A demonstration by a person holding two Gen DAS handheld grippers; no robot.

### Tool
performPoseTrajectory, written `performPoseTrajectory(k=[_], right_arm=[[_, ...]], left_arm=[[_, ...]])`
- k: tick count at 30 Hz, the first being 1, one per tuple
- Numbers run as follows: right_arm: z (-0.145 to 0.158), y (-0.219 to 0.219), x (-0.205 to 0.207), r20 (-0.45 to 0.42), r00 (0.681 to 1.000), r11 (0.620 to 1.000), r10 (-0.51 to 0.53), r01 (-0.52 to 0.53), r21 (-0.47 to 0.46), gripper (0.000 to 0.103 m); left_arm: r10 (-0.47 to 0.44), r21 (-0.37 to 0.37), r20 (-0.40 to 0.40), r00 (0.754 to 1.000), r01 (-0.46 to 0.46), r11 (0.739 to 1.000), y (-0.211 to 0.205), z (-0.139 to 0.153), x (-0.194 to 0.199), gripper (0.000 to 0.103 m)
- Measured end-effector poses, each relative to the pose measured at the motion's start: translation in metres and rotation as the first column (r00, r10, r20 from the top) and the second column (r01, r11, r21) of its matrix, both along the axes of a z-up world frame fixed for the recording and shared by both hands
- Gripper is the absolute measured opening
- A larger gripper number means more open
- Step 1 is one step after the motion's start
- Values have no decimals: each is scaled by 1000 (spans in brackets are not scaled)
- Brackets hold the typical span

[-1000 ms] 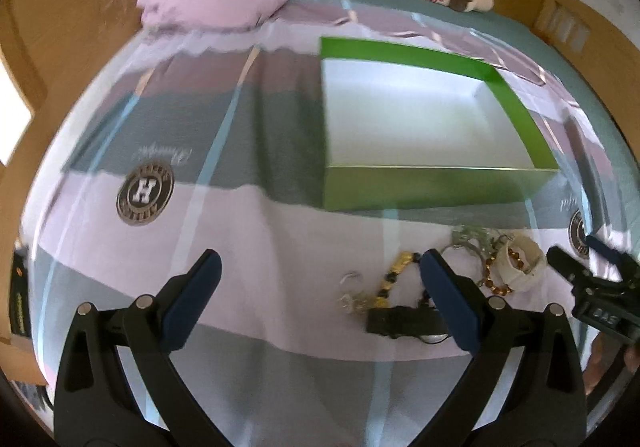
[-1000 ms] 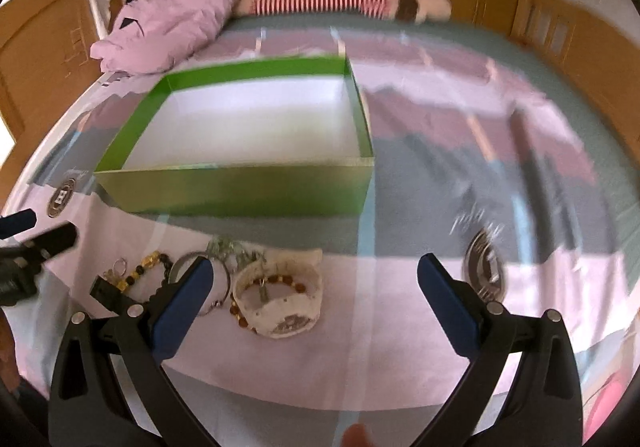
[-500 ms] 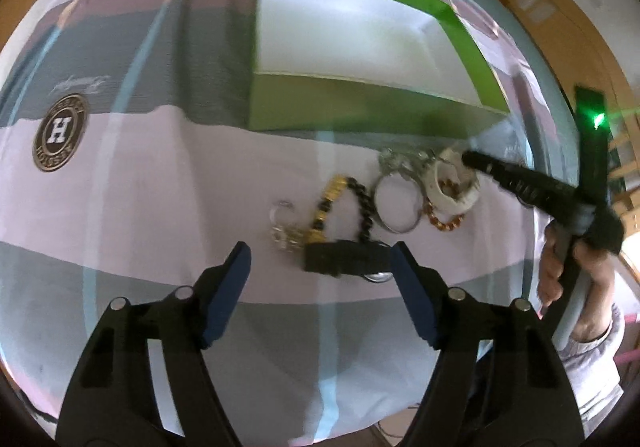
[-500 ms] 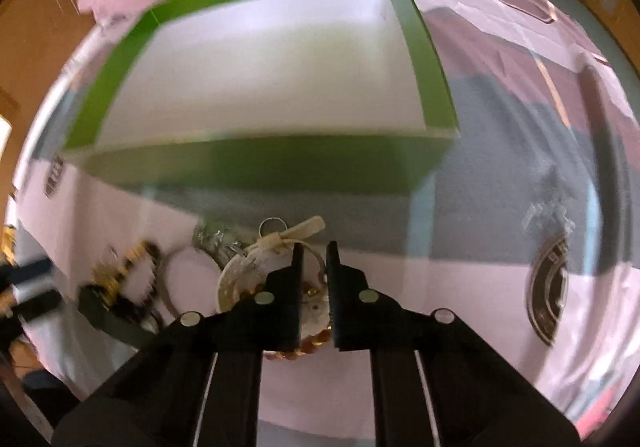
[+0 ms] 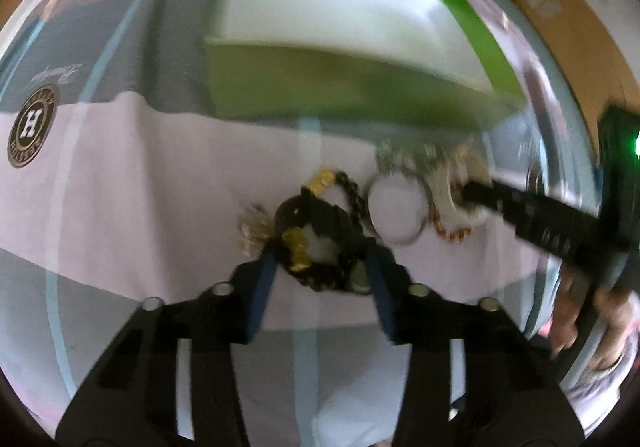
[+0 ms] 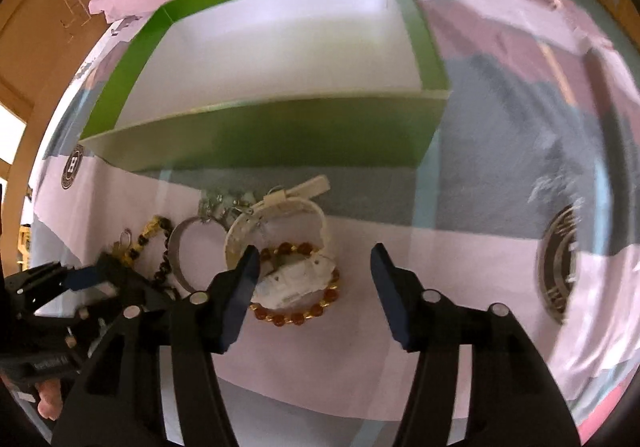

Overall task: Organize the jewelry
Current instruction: 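Grasp the white watch with the right tool while the left tool grasps the black watch, then carry both watches into the green box and open both tools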

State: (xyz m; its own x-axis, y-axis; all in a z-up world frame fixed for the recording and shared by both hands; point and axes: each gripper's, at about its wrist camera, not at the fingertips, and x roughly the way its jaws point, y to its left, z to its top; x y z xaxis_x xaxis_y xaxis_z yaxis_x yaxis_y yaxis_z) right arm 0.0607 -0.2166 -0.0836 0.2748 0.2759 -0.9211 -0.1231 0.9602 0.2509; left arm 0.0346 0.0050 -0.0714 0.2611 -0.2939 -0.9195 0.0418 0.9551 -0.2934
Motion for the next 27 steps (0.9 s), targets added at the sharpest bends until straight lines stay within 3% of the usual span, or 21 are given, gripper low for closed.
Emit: performPoseTrajectory(k=[2,3,4,12,15,19,23,27], right_arm=[[4,3,1,5,1000,1000,4,-4,4,30],[8,6,-1,32,999,999,16,-15,-39,16],[12,7,-3,53,998,998,22,-18,-64,12],[33,-5,-2,123,992,1000,-11,13,-12,12],[43,-5,-1,160,987,1000,-2,3,-7,12],[34,-1,0,136,991,1000,5,-3,-22,12],[41,4,0,156,988,1000,10,-8,-18,12],[62,0,-2,225,974,1000,-15,13,13,12]], left_arm=[[64,-5,-2,998,-64,998,12,0,5,38],[84,-3,3,996,-84,996,17,1,5,38],[97,1,7,995,-97,995,21,3,6,38],[128,-51,52,990,-125,991,36,22,1,40],[127,-33,51,991,-125,992,39,21,2,42],[137,-55,40,990,-134,989,51,23,-3,29],[133,-73,124,983,-124,990,47,46,-9,28],[119,-81,254,960,-102,991,36,77,-14,28]])
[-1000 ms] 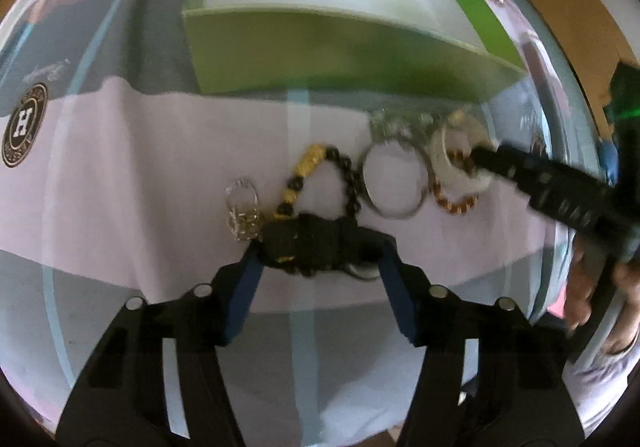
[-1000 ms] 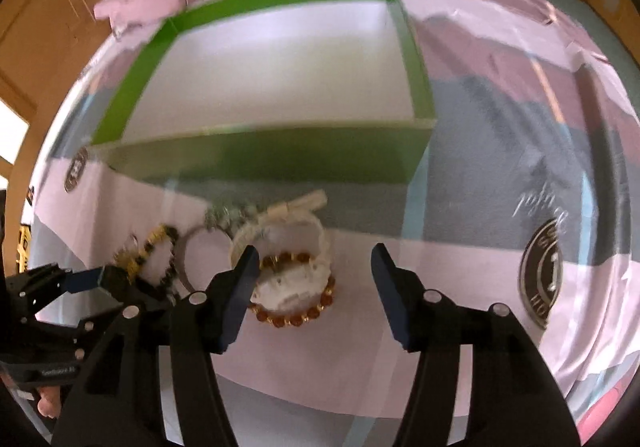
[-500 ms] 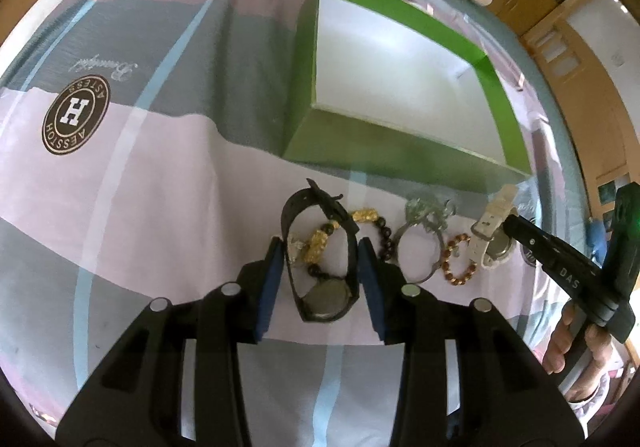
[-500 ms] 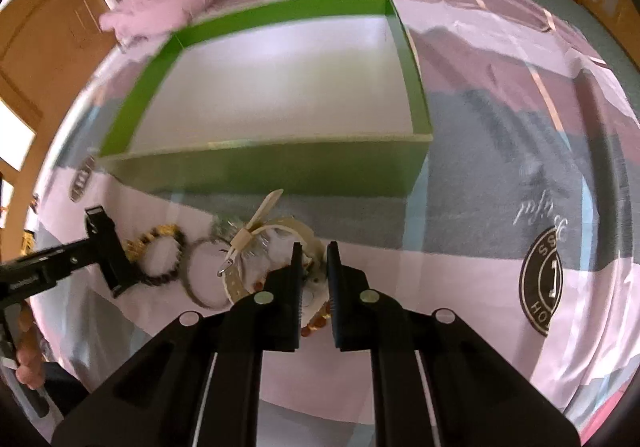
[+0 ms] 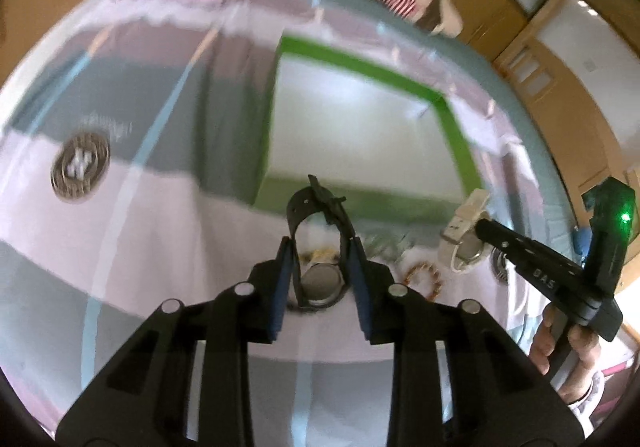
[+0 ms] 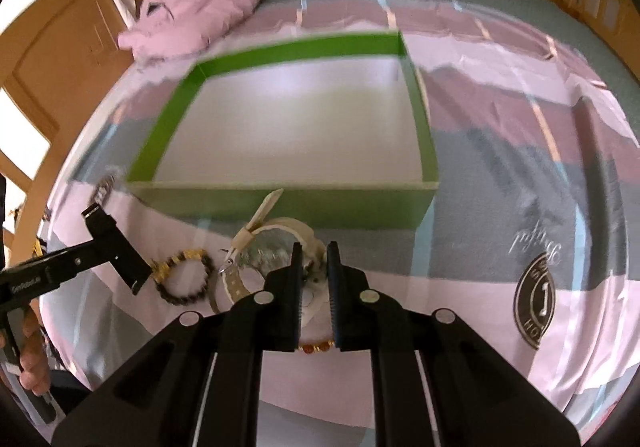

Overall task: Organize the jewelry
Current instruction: 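Carry both watches into the green box and open both tools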

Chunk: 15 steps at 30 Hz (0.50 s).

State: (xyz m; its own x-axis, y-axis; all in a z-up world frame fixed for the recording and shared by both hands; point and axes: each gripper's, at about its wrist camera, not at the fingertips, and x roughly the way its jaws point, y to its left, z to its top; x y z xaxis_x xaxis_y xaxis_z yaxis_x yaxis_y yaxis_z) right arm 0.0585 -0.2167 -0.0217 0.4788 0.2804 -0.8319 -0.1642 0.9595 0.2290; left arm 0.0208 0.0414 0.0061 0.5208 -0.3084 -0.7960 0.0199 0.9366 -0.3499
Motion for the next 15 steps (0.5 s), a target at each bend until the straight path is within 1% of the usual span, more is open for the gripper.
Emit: performPoseTrajectory(k=[2,4,6,7,8,9,11,12,13,15], right_arm=[[13,-2,1,50,999,1000,-8,7,17,12],[23,-3,3,94,995,1000,-18,16,20,12],[33,-4,9,136,990,999,-32,28,30,12],[39,-4,15,162,986,999,-41,34,41,12],[43,-2,20,184,982,998,-49,41,46,12],[45,-1,26,204,977,998,-58,49,48,12],[45,1,42,245,966,996,-84,74,48,12],[41,2,47,246,965,996,-89,80,45,12],[33,4,57,232,968,995,-95,88,43,12],[19,6,68,187,977,995,-101,96,34,14]], left_arm=[[-12,15,66,998,11,1000,-7,18,3,28],[-18,22,127,992,15,1000,-13,37,14,28],[-8,33,176,984,3,999,-14,52,25,28],[-5,49,198,980,-5,999,-18,59,35,28],[-4,59,203,979,-8,998,-19,60,39,28],[-3,64,202,979,-10,998,-21,61,47,28],[-6,69,193,981,-8,998,-28,52,66,28],[-7,73,184,983,-6,997,-28,46,72,31],[-9,82,164,986,-4,997,-31,36,80,40],[-1,97,137,991,-12,995,-28,20,85,44]])
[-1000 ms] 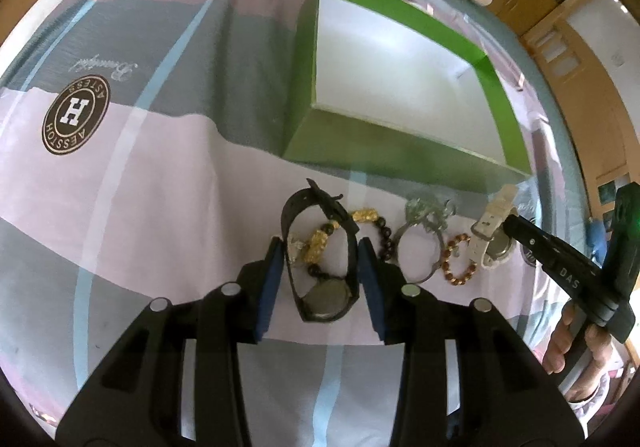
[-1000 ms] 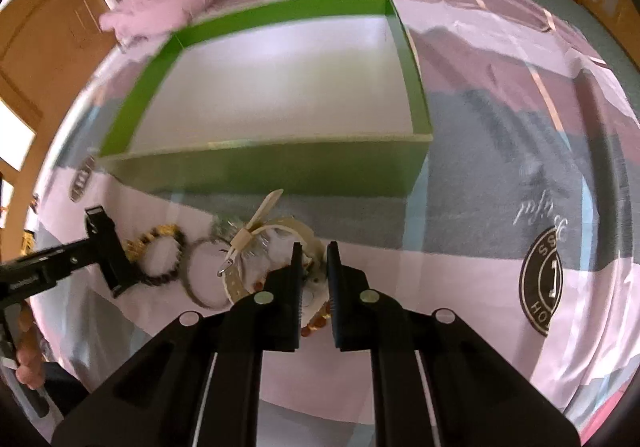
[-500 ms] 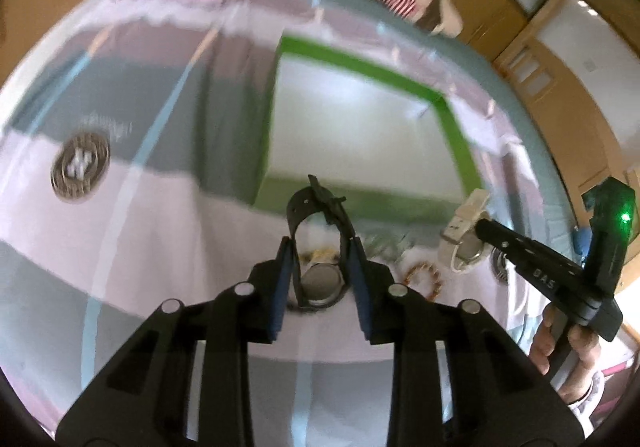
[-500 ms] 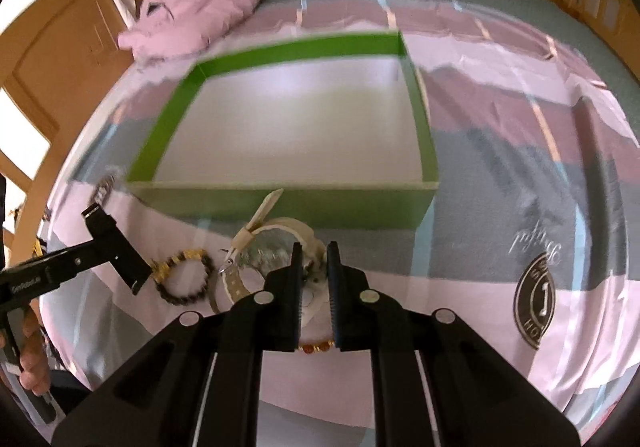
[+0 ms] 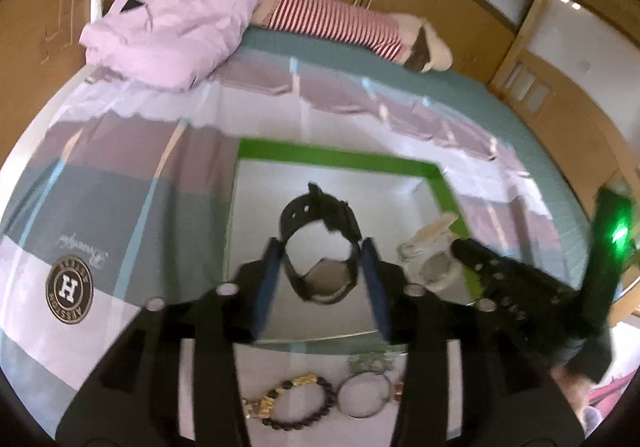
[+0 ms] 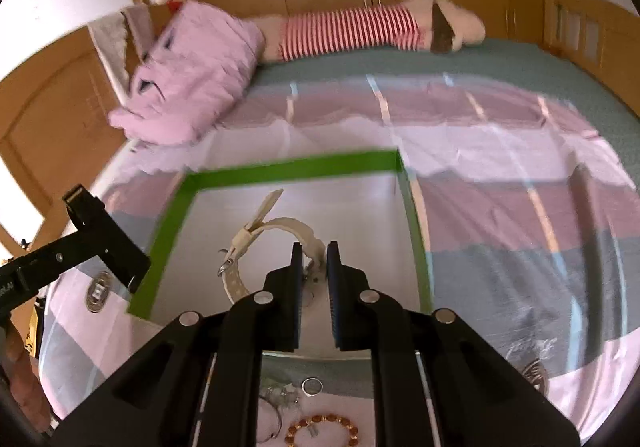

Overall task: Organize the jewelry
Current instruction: 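Carry both watches into the green box and open both tools, then grasp the red-brown bead bracelet with the right tool while the left grasps the black-gold bracelet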

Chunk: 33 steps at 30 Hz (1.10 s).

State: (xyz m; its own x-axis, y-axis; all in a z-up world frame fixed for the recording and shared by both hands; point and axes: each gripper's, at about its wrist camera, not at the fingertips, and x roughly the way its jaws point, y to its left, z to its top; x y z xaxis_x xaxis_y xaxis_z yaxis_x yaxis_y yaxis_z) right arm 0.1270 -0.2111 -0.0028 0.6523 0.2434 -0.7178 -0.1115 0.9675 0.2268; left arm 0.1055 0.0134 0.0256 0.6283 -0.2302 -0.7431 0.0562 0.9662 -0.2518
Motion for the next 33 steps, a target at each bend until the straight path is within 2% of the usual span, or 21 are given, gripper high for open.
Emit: performPoseTrajectory(k=[2,3,4,7,9,11,13,15,19,20,24,26,27,29,30,31,33], right_arm=[[-9,2,5,-34,999,1000,-14,14,5,27],[-8,0,5,-31,999,1000,-18,18,19,40],[-5,-1,2,-21,1000,999,-19,20,30,48],[10,-6,-9,3,1000,998,-13,12,54,48],[15,-9,-19,-3,1000,998,8,-8,67,48],[13,-12,-33,-48,998,996,40,-36,81,48],[3,-14,-44,-117,990,992,80,-68,102,48],[-10,-12,-50,-183,976,990,119,-103,95,47],[-47,-6,-59,-299,947,986,116,-147,-83,47],[-59,-6,-60,-341,933,984,110,-152,-98,47],[-87,4,-61,-413,906,969,98,-182,-167,47],[-95,11,-63,-434,893,963,119,-209,-167,41],[-98,17,-65,-447,881,962,154,-238,-136,35],[-97,23,-68,-441,874,957,203,-273,-100,19],[-95,23,-68,-442,870,958,217,-276,-73,10],[-91,21,-68,-434,871,963,232,-268,-22,9],[-80,13,-67,-395,891,971,223,-240,6,10]], left_arm=[[12,23,-36,999,-11,1000,4,-10,2,47],[12,22,-35,999,-11,1000,6,-10,0,48],[11,16,-30,1000,-10,1000,9,-8,-5,49],[-9,25,-30,1000,10,1000,12,-1,-21,53],[-26,62,-41,999,28,998,12,0,-39,54],[-49,88,-101,994,58,994,8,-7,-54,54],[-94,75,-139,986,105,992,4,-17,-65,54],[-123,93,-189,974,143,985,-1,-34,-73,54],[-96,125,-287,953,137,983,-2,-68,-70,54],[-85,138,-308,947,133,982,-3,-77,-65,54],[-48,189,-358,932,123,974,-8,-102,-53,54],[-38,236,-341,939,125,964,-13,-105,-50,53],[-57,212,-345,937,137,968,-14,-106,-50,52],[-150,83,-364,919,192,978,-20,-105,-51,40],[-177,44,-366,914,207,977,-21,-103,-52,32],[-201,2,-361,911,216,976,-21,-100,-52,31],[-179,4,-351,919,193,981,-15,-98,-49,31]])
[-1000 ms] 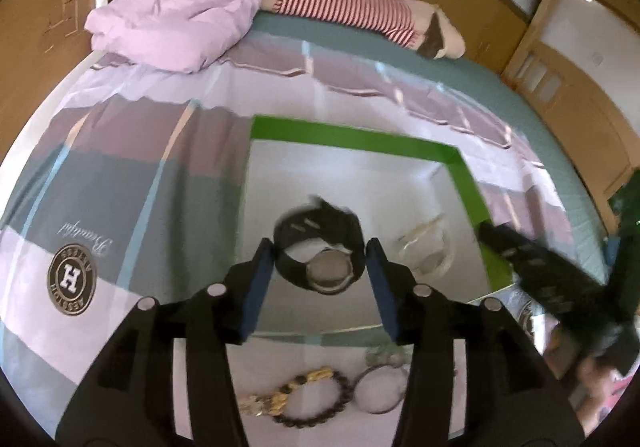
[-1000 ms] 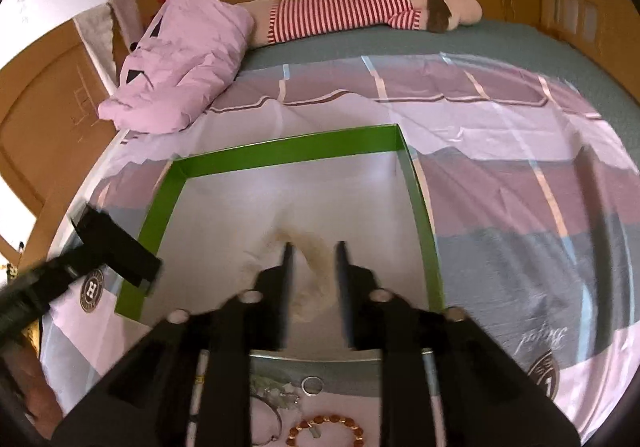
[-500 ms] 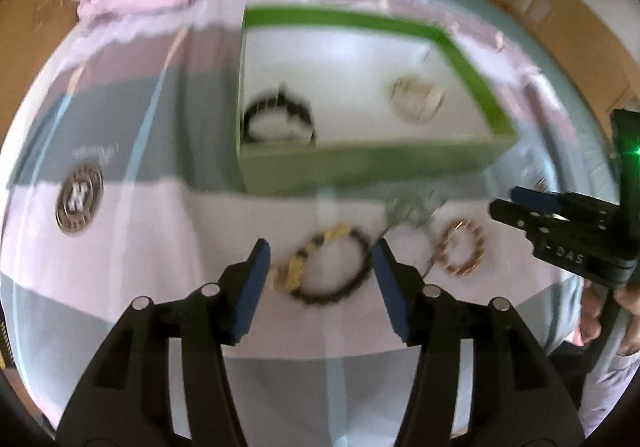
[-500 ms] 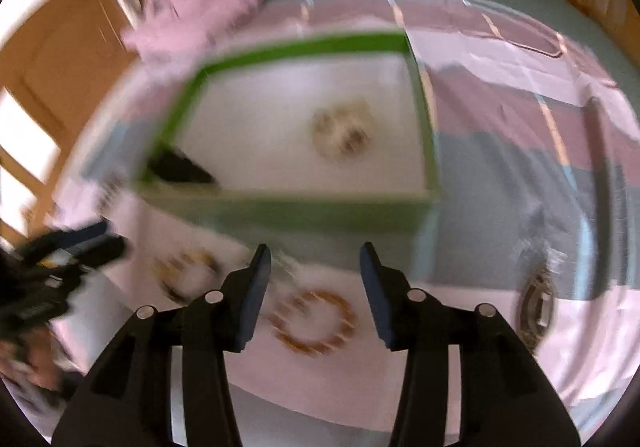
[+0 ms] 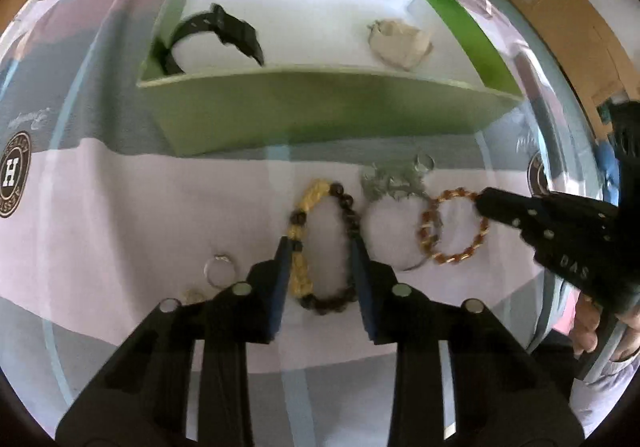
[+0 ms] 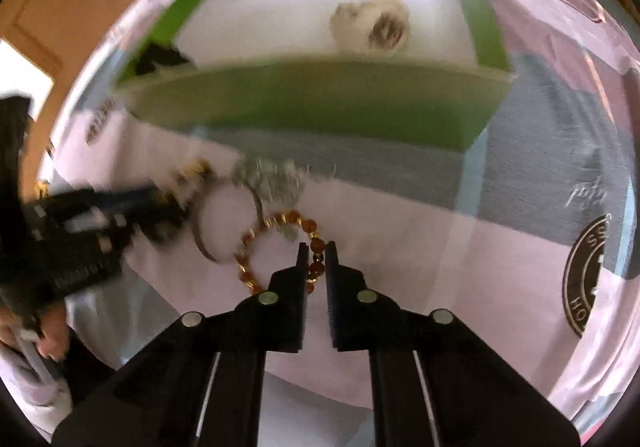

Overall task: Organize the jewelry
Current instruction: 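Grasp the red-brown bead bracelet with the right tool while the left grasps the black-gold bracelet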

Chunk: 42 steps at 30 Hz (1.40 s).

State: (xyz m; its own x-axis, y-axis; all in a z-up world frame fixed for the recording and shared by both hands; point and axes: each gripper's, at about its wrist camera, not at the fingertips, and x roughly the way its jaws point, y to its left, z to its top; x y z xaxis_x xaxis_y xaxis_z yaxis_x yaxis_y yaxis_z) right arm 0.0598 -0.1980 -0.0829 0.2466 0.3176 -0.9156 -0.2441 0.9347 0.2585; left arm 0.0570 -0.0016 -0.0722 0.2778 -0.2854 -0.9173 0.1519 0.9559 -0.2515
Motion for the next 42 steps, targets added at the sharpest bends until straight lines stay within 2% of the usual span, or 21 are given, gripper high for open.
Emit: performPoseTrajectory(k=[2,4,7,10,12,13,14,16,18,20,23,26,31,35,37,42], right_arm=[[4,-8,2,29,999,998,-43,44,-39,10],[2,-11,5,14,998,997,-66,66,-32,11],[-6,-4,4,5,999,997,-42,43,-65,27],[-15,0,0,-4,999,988,-35,34,-151,27],[-17,0,0,21,998,972,-51,55,-229,27],[-15,-5,2,27,997,970,-79,83,-228,27],[-13,-9,3,26,995,974,-100,103,-200,27],[-4,-18,5,42,988,976,-147,151,-155,27],[2,-24,4,65,985,976,-162,169,-134,27],[-1,-23,9,45,988,982,-145,150,-118,27],[-19,-11,7,-1,995,978,-102,100,-182,27],[-22,-4,4,12,996,968,-84,85,-235,27],[-24,1,5,8,996,969,-88,87,-230,31],[-22,-17,5,13,995,970,-95,95,-224,36],[-24,-22,9,15,995,973,-95,96,-209,45],[-17,-26,6,13,996,975,-84,85,-204,45]], left_arm=[[38,11,-3,999,-38,999,7,-2,4,31],[74,36,-33,997,-73,997,14,-9,9,31],[116,107,-39,993,-111,988,21,-13,13,35],[151,142,-29,988,-146,979,29,-12,18,35],[163,112,-26,986,-159,981,34,-8,20,35],[163,80,-19,986,-161,984,35,-3,21,37],[159,64,-7,987,-158,985,35,1,20,39],[120,39,22,992,-121,992,27,10,18,51],[81,31,32,996,-82,996,16,12,17,51],[55,51,24,998,-56,997,4,11,18,51],[39,102,2,999,-39,994,0,-4,17,49],[24,151,1,1000,-24,988,-3,-12,15,49],[4,191,21,1000,-8,982,-7,-14,9,51],[-14,203,30,999,7,979,-15,-15,8,61],[-24,217,34,999,16,976,-21,-17,7,62],[-35,237,41,999,24,971,-34,-22,-5,62]])
